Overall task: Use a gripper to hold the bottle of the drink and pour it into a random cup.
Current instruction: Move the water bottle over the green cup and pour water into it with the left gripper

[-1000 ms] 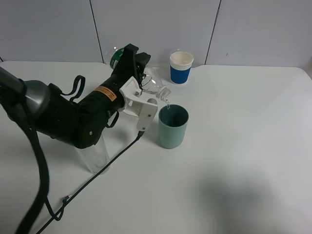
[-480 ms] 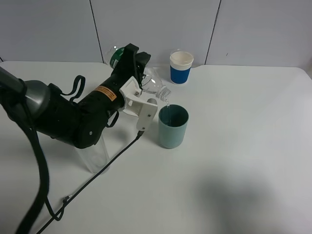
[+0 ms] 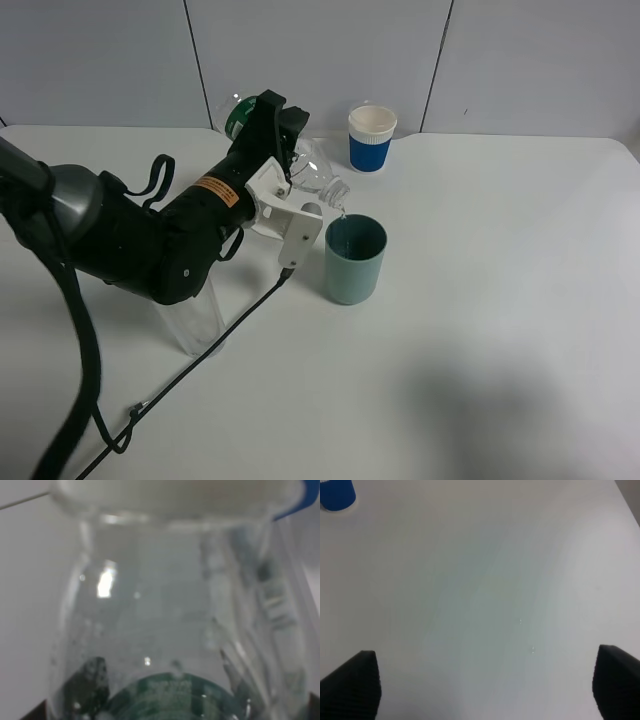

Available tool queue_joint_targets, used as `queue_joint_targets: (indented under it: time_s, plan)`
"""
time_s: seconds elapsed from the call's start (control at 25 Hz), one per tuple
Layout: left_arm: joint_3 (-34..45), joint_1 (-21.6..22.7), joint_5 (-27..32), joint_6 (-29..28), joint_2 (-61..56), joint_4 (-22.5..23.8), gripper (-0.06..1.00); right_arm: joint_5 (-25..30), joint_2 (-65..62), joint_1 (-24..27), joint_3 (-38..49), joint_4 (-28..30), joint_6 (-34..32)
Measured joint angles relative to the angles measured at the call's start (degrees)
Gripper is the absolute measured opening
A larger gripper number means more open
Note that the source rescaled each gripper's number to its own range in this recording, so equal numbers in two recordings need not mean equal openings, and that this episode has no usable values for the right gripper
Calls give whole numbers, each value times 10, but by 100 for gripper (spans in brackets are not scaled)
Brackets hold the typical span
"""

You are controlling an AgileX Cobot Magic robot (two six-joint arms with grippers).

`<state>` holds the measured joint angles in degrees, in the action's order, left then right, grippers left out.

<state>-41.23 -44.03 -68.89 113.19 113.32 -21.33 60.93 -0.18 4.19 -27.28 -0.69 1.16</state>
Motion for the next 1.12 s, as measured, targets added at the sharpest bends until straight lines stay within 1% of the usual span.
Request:
queue_joint_targets:
  time_s: [1.12]
  plan:
    - [0, 0, 0, 7, 0, 0, 6, 0, 0, 0, 0, 0, 0]
